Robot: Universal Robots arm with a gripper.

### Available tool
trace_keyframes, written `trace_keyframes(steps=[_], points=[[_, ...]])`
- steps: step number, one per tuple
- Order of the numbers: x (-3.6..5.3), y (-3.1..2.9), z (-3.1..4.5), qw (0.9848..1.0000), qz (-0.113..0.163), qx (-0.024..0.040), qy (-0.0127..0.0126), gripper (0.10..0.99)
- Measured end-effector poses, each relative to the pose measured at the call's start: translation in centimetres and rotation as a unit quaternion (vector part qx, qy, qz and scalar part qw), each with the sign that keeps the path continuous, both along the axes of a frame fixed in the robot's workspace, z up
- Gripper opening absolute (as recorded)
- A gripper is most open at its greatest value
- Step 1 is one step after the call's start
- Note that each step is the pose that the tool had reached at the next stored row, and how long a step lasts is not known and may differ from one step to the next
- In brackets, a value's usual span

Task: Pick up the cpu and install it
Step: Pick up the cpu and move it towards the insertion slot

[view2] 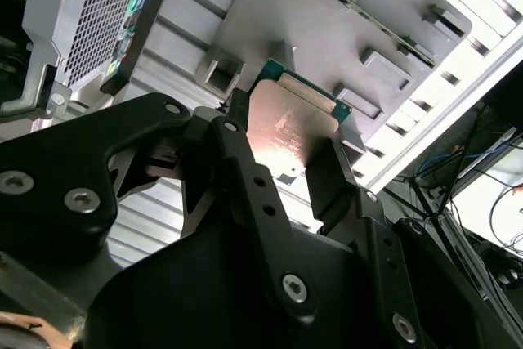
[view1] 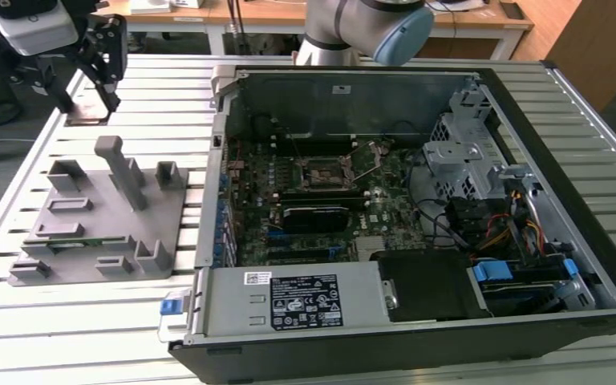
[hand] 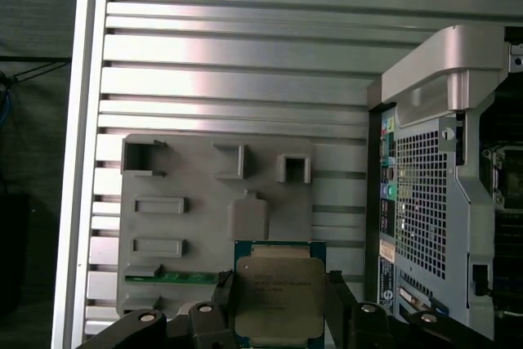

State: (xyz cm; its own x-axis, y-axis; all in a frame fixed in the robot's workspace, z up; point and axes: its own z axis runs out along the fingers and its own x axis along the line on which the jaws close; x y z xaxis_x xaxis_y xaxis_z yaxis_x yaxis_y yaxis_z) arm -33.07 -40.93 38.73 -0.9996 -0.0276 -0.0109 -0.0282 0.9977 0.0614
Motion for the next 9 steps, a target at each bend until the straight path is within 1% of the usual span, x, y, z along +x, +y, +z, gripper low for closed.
trace_keyframes(steps=[9], points=[[0.47,0.00,0.00,1.0000,0.000,0.0000,0.0000,0.525]])
